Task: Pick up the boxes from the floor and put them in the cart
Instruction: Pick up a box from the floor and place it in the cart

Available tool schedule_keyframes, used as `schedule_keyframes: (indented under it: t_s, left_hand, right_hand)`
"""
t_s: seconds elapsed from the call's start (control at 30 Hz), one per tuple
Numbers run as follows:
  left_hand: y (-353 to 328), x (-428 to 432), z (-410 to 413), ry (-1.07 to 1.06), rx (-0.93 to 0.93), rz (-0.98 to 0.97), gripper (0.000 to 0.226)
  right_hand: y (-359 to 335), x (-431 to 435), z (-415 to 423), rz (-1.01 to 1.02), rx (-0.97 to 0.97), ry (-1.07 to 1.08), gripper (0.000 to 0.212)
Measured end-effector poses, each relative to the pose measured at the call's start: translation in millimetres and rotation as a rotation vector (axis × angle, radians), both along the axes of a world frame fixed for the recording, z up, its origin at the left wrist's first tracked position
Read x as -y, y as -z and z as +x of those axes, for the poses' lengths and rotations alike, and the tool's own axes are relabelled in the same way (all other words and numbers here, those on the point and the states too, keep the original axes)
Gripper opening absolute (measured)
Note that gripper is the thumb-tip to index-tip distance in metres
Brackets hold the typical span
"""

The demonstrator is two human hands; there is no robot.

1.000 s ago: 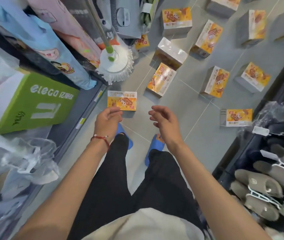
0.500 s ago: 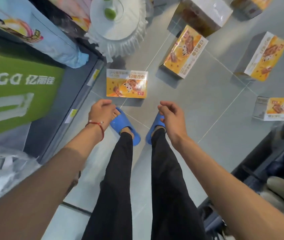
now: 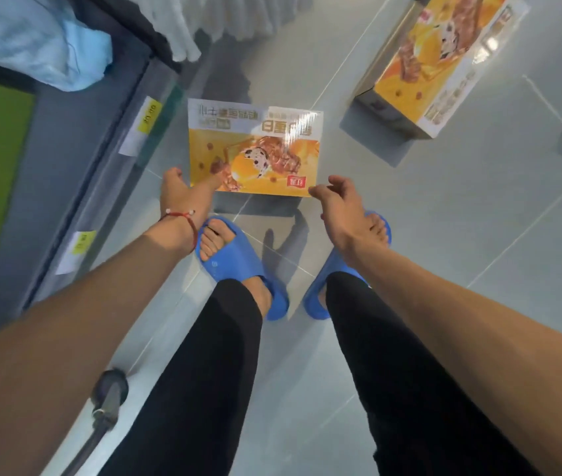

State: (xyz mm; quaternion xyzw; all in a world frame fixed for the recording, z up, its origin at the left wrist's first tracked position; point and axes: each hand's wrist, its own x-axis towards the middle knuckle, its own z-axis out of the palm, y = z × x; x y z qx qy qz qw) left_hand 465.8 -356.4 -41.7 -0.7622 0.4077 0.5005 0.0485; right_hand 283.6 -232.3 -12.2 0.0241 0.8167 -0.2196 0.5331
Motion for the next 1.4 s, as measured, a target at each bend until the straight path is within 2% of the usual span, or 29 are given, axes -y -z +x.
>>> schedule_keyframes:
  t_s: [0.07,0.2,0.33,0.43,0.57,0.67,0.8,0.97,1.07,1.2,1.3,1.4]
  left_hand:
    - [27,4,2,-0.014,-0.03,0.002,0.079]
    - [70,9,8,-0.031,-0.12,0.01,0.057]
    - [87,10,13,0.038,-0.166,0.002,0.051]
    - [80,13,18,0.051,-0.189,-0.028,0.051]
    - [44,20,21,0.039,-0.218,-0.003,0.039]
    - [4,19,25,0.066,-0.207,0.061,0.017]
    - [-53,7,28,0.031,-0.221,0.111,0.013]
    - [-136,-15,30,-0.044,-0.204,0.114,0.017]
    - [-188,-29,32,-0.105,-0.192,0.111,0.023]
    - [-255,-53,36,-0.199,-0.216,0.121,0.027]
    - [-304,-64,40,-0.268,-0.226,0.119,0.048]
    - [-347,-70,45,-0.329,-0.261,0.083,0.052]
  right_hand:
    - [34,8,-1,-0.026,0.014,0.014,0.061]
    - [83,17,-5,-0.085,0.053,0.059,0.066]
    - [104,19,-5,-0.157,0.106,0.037,0.043]
    - [95,16,-6,-0.203,0.122,-0.036,0.031]
    - [48,7,-2,-0.185,0.187,-0.156,0.017]
    - [4,-2,3,-0.164,0.153,-0.113,0.015]
    - [-52,-14,6,-0.107,0.07,-0.046,0.007]
    - [-123,-21,15,-0.061,0.01,0.059,0.019]
    - [-176,-19,19,-0.054,0.036,0.146,0.018]
    - [-244,-18,20,-0.079,0.016,0.126,0.027]
    - [-289,-20,17,-0.102,0.017,0.127,0.021]
    - [-332,-20,15,-0.141,0.03,0.122,0.029]
